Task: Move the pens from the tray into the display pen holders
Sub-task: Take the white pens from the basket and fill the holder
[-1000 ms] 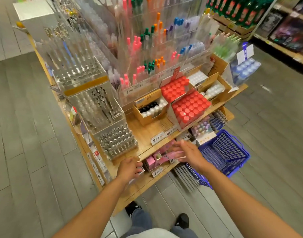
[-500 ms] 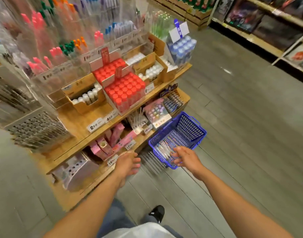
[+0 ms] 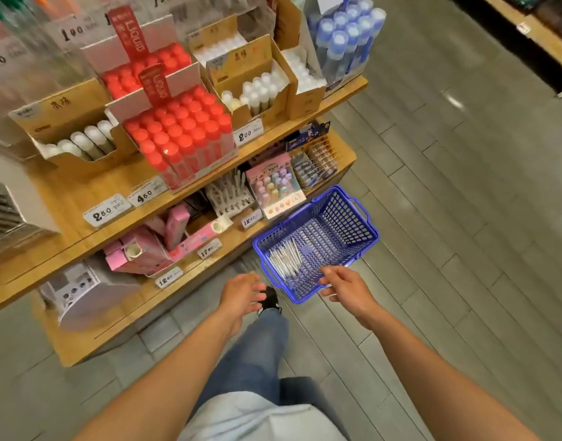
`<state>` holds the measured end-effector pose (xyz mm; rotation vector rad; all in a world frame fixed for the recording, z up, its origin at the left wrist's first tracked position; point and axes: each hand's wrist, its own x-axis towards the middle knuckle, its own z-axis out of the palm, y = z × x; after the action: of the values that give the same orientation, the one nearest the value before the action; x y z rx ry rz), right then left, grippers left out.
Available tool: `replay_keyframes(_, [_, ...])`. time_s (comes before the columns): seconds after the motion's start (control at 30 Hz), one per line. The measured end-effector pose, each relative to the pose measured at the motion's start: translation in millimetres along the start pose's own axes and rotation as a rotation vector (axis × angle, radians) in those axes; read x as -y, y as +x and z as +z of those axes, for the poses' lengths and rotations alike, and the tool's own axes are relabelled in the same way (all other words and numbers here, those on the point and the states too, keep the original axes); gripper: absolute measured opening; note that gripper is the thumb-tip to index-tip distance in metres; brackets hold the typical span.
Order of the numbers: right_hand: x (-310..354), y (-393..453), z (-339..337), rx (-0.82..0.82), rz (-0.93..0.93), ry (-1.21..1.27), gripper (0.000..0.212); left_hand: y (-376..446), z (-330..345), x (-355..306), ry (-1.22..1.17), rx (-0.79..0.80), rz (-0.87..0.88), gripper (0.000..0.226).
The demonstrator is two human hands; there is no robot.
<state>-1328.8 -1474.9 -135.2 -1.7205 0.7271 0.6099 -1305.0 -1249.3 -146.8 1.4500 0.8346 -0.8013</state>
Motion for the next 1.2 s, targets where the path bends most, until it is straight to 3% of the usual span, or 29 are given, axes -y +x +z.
replay_keyframes(0.33, [-55, 168, -18, 0.069, 0.036, -0.172, 0.016, 148, 78, 17, -0.084, -0.036, -0.032, 0.019])
replay_keyframes(0.43, [-92, 235, -7, 0.126, -0.009, -0.235, 0.007, 206, 96, 38, -0.137, -0.054, 0.002, 0.02])
replay_keyframes(0.57, [-149, 324, 11, 0.185, 0.003, -0.26, 0.019, 289, 117, 76, -0.232, -0.074, 0.029, 0.018])
replay_keyframes(0.8, [-247, 465, 43, 0.181, -0.019, -0.325, 0.022, 396, 131, 124, -0.316, -0.135, 0.156, 0.016])
replay_keyframes(0.87, [-268, 499, 55, 0.14, -0.041, -0.331, 0.013, 415, 133, 130, -0.329, -0.142, 0.18, 0.016])
replay_keyframes(1.07, [-299, 557, 102, 0.273, -0.112, -0.824, 0.018, 460, 144, 128, -0.434, -0.211, 0.185, 0.022])
replay_keyframes(1.2, [-314, 569, 128, 0.196, -0.184, -1.122, 0.018, 475, 147, 125, -0.474, -0.231, 0.202, 0.016])
